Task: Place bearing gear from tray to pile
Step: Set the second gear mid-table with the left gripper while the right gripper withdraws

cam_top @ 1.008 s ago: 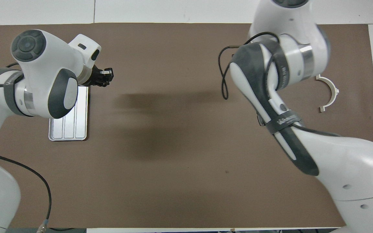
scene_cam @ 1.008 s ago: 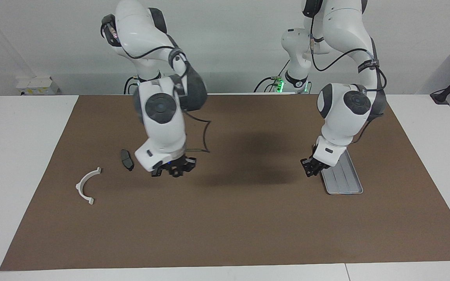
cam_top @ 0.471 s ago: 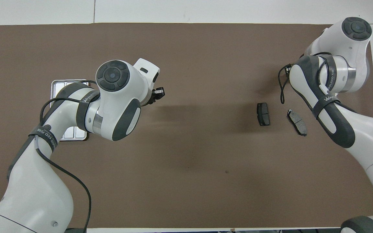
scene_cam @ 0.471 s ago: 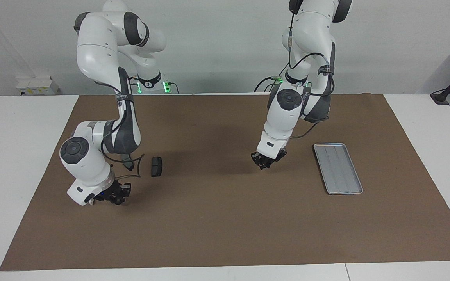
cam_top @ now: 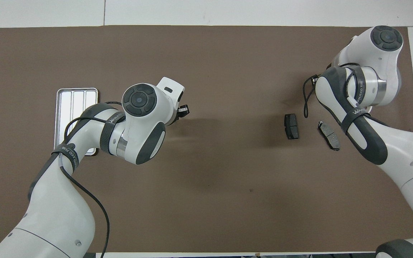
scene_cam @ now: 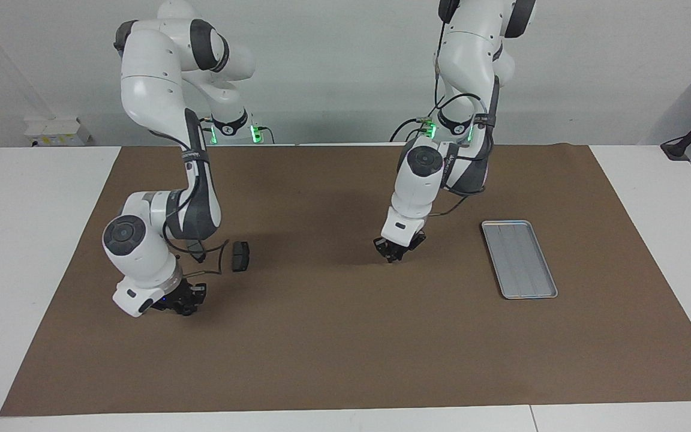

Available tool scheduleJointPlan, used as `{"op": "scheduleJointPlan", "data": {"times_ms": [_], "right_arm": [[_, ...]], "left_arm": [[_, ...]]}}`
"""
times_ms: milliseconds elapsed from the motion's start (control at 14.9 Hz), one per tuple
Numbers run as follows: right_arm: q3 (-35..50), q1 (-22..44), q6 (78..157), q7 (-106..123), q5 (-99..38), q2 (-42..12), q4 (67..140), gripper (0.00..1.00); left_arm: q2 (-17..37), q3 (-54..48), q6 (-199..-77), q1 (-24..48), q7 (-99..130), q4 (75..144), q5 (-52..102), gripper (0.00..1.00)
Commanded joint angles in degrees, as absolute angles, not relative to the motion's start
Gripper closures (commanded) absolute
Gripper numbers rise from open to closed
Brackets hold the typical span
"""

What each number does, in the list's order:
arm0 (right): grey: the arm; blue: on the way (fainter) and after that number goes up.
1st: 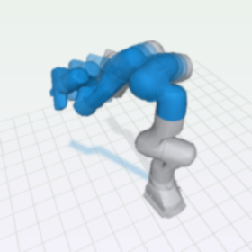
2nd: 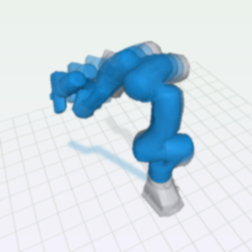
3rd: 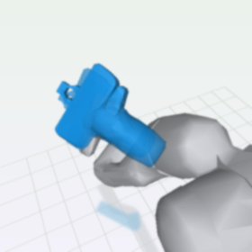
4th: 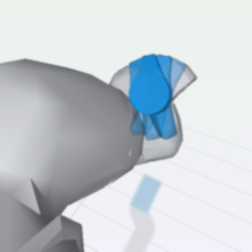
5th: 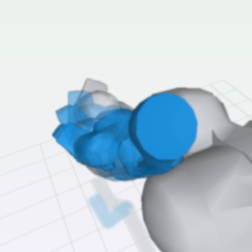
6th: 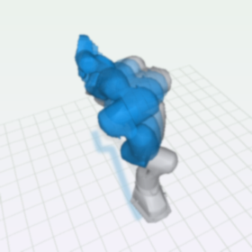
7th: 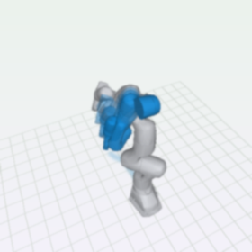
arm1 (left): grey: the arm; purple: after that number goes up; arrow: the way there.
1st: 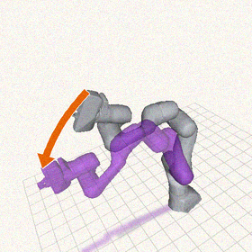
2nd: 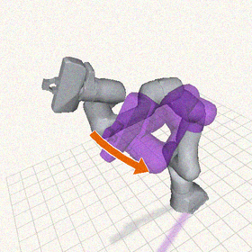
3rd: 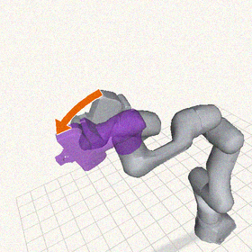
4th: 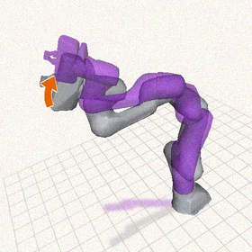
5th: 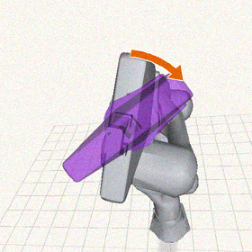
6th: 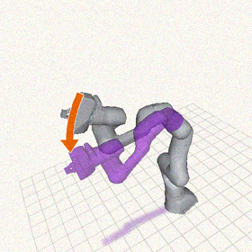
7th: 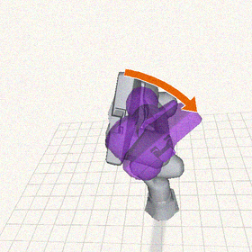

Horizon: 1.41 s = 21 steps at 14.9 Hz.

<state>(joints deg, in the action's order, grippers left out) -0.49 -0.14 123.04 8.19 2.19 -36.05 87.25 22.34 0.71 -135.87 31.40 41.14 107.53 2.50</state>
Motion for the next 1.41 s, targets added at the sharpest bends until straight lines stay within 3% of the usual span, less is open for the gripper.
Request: {"op": "scheduleJointPlan", "data": {"times_ms": [0, 403, 471, 538, 605, 672, 941, 1345], "right_arm": [[-0.09, 0.08, 121.83, 8.09, 3.60, -33.76, 88.24, 0.00], [0.09, 4.12, 110.76, 6.60, 6.15, -25.15, 87.19, 0.00], [0.09, 5.52, 108.65, 3.46, 6.07, -23.83, 87.10, 0.00], [0.44, 7.28, 106.20, -1.36, 5.89, -22.77, 86.49, 0.00], [0.61, 9.21, 104.17, -6.28, 5.37, -22.42, 85.70, 0.00], [0.70, 11.66, 102.50, -11.90, 5.19, -22.33, 84.74, 0.00], [0.70, 19.59, 102.39, -31.07, 2.12, -22.15, 83.94, 0.00], [0.79, 23.38, 103.27, -38.41, 1.41, -22.15, 83.94, 0.00]], "left_arm": [[22.59, 1.67, -140.52, 32.61, 42.80, 110.47, 1.14, 1.00], [22.50, 1.67, -143.35, 32.87, 42.89, 112.68, 1.14, 1.00], [22.50, 1.67, -143.35, 32.87, 42.80, 112.59, 1.14, 0.73], [22.50, 1.67, -143.35, 32.87, 42.72, 112.41, 1.14, 0.28], [22.50, 1.67, -143.00, 32.78, 42.71, 112.15, 1.14, 0.05], [22.41, 1.76, -142.65, 32.70, 42.71, 111.97, 1.14, 0.00], [22.41, 2.28, -137.83, 31.30, 41.84, 108.04, 0.45, 0.00], [20.22, 3.07, -132.71, 18.66, 31.31, 98.36, -2.72, 0.00]]}}
